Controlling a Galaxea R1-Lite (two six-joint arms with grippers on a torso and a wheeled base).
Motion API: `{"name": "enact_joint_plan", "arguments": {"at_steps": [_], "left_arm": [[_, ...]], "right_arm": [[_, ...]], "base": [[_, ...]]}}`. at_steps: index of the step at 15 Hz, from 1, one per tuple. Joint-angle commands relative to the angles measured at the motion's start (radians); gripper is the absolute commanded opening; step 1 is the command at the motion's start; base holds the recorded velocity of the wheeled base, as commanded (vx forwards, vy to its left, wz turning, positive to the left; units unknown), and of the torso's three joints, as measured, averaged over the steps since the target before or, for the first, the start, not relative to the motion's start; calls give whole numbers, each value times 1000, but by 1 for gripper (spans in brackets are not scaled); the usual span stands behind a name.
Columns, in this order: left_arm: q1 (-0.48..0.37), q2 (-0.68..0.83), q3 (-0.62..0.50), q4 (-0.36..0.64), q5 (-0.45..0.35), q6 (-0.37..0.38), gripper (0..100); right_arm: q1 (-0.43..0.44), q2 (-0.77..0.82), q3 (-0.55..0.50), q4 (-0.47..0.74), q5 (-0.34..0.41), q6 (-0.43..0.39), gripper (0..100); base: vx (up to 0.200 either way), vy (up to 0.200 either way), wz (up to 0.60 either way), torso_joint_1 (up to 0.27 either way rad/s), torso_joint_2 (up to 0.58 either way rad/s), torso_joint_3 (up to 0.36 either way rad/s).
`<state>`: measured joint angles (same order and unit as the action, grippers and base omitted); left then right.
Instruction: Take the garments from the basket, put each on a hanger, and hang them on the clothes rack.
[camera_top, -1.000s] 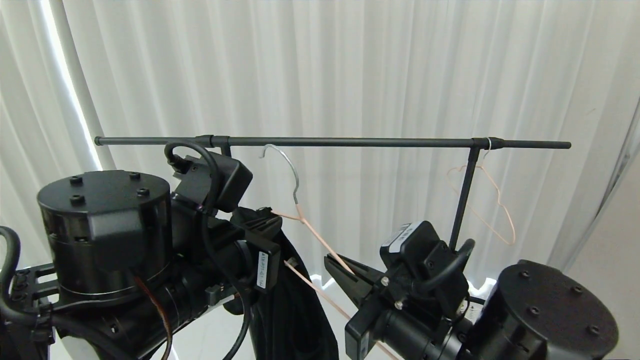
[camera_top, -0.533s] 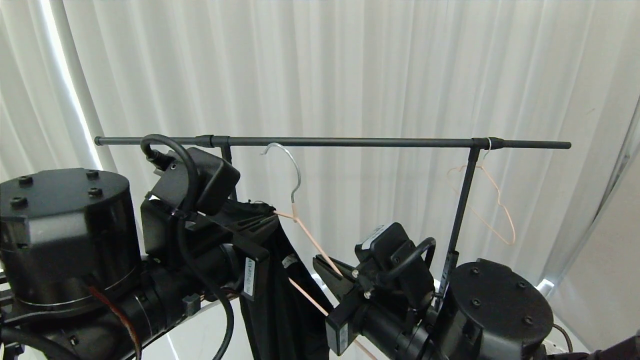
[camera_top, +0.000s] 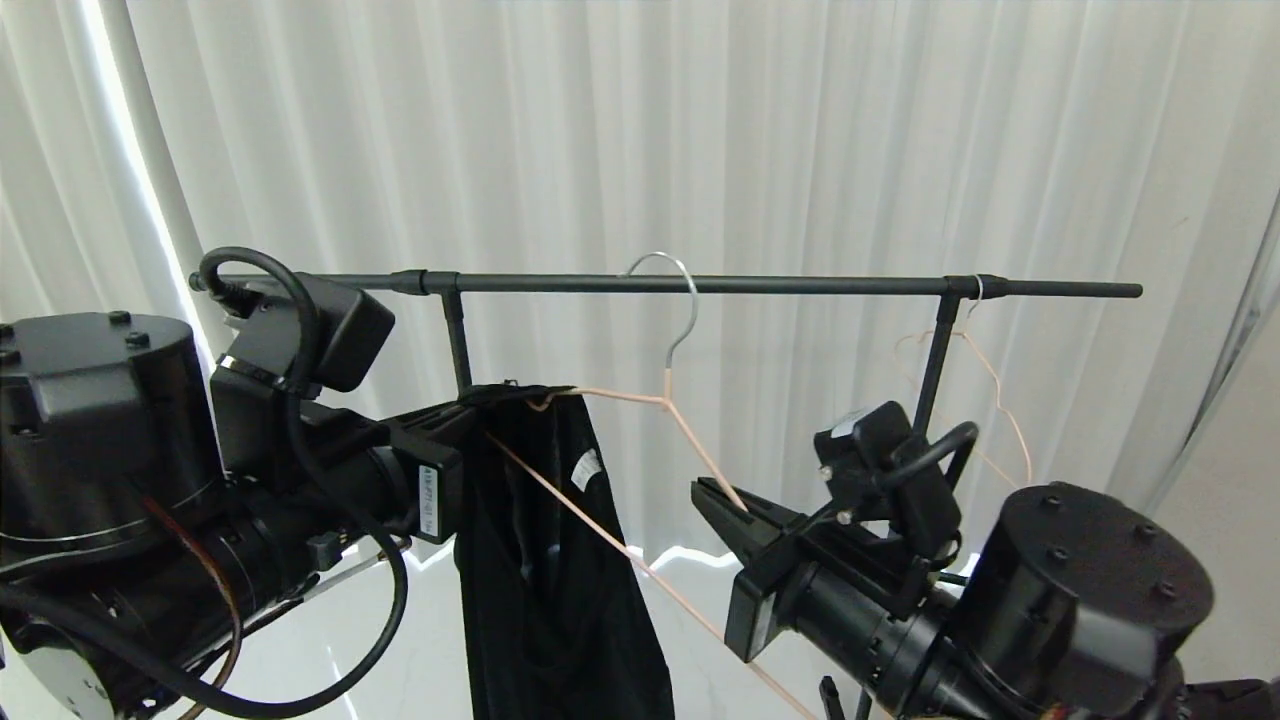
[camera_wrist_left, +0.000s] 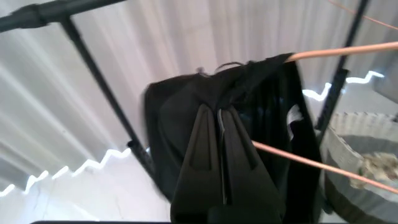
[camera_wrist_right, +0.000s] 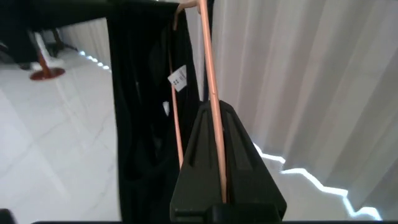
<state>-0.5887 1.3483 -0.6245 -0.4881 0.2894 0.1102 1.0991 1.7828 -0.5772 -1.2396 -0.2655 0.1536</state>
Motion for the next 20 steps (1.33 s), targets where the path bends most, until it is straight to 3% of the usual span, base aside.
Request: {"name": "enact_joint_plan", "arguments": {"at_steps": [1,6,9,17,20], "left_arm": [[15,-3,-3,0,-1,0,0],[-28,-6,-1,0,-10,43,0],[-102,-12,2,0,-13,57,0],[-134,-35,-44,2,-18,97,0],[-183,-37,-46,0,-16,106,0]], "right_arm": [[-4,-80,28,0,19,29,0],[1,-75,23,0,137,49,0],[5,-57,16,0,177,67,0],[38,-22,-6,0,190,221,0],[38,-8,-15,0,200,233,0]], "base": [[0,0,0,0,0,0],[0,0,0,0,0,0],[0,0,0,0,0,0],[0,0,0,0,0,0],[0,0,0,0,0,0]]}}
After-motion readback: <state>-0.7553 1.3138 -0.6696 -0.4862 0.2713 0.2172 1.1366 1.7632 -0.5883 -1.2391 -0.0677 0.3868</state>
